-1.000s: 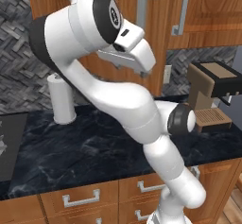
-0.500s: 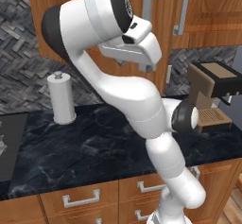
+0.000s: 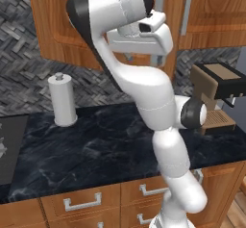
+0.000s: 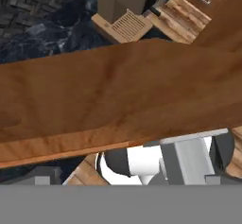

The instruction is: Pick up the soap dispenser and bar soap from the sink, and place them back in the cabinet, and close the cabinet doors.

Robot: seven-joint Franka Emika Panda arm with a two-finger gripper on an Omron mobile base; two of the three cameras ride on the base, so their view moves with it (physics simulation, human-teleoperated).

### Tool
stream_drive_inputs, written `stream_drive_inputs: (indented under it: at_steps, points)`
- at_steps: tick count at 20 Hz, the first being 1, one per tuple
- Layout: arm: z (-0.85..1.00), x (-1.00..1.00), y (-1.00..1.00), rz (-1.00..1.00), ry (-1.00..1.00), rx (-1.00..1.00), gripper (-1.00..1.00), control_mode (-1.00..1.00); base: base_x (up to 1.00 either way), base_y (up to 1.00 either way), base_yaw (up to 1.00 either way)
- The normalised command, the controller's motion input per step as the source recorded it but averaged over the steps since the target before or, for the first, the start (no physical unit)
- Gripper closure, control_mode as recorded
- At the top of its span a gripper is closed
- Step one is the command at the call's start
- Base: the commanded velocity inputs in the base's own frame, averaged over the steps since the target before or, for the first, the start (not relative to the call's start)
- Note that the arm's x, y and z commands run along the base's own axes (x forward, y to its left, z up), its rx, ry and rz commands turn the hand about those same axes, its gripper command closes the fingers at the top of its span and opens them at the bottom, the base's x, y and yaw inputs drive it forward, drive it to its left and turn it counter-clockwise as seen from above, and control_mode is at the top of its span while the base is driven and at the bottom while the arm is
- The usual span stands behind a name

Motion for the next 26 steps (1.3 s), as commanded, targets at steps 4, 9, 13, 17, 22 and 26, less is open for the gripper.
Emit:
stream_drive_inputs:
  at_steps: [4,9,13,17,22,26]
  points:
    - [-0.17,0.67,-0.41,0.22,-0.66,0.05,-1.00,-1.00,0.00,0.00,0.00]
    - [-0.17,0.59,-0.42,0.23,-0.71,0.05,-1.00,-1.00,0.00,0.00,0.00]
    - [-0.22,0.45,-0.41,0.24,-0.72,0.04,-1.00,-1.00,0.00,0.00,0.00]
    - [-0.21,0.36,-0.39,0.25,-0.73,0.04,-1.00,-1.00,0.00,0.00,0.00]
    - [-0.18,0.31,-0.44,0.25,-0.73,0.05,-1.00,-1.00,0.00,0.00,0.00]
    - [-0.20,0.23,-0.46,0.25,-0.73,0.06,-1.00,-1.00,0.00,0.00,0.00]
